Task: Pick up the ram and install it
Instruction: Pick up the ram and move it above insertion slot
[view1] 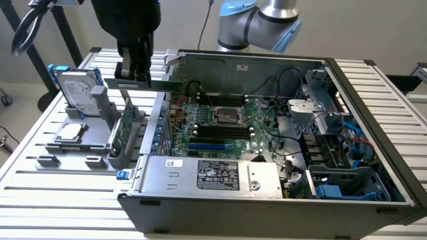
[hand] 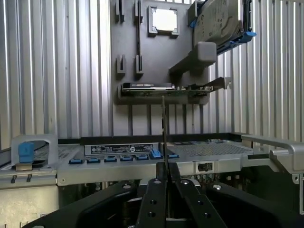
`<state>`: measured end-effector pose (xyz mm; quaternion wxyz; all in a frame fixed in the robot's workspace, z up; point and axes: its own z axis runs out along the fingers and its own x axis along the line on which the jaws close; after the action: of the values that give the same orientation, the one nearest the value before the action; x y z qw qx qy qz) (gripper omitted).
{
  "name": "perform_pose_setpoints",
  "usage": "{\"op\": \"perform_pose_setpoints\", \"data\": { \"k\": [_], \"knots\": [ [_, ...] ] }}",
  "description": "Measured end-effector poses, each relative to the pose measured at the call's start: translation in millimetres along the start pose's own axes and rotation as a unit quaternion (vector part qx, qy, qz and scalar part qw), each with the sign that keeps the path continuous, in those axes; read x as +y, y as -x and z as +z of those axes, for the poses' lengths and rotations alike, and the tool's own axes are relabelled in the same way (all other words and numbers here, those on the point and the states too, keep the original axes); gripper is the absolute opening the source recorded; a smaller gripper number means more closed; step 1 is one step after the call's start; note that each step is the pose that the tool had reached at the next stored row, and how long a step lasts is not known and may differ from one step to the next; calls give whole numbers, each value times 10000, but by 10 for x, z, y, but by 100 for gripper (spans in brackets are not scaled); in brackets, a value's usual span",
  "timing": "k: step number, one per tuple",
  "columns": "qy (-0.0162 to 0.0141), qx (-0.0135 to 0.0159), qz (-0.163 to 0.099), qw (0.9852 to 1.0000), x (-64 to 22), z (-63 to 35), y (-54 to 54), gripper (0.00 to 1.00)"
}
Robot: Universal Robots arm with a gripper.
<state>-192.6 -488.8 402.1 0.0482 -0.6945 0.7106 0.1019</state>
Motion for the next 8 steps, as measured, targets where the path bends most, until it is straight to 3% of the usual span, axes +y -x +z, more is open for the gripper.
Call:
{"op": "perform_pose_setpoints", "data": {
  "k": [8],
  "knots": [
    [1, -2, -4, 10000, -363, -19, 10, 14]
  ]
}}
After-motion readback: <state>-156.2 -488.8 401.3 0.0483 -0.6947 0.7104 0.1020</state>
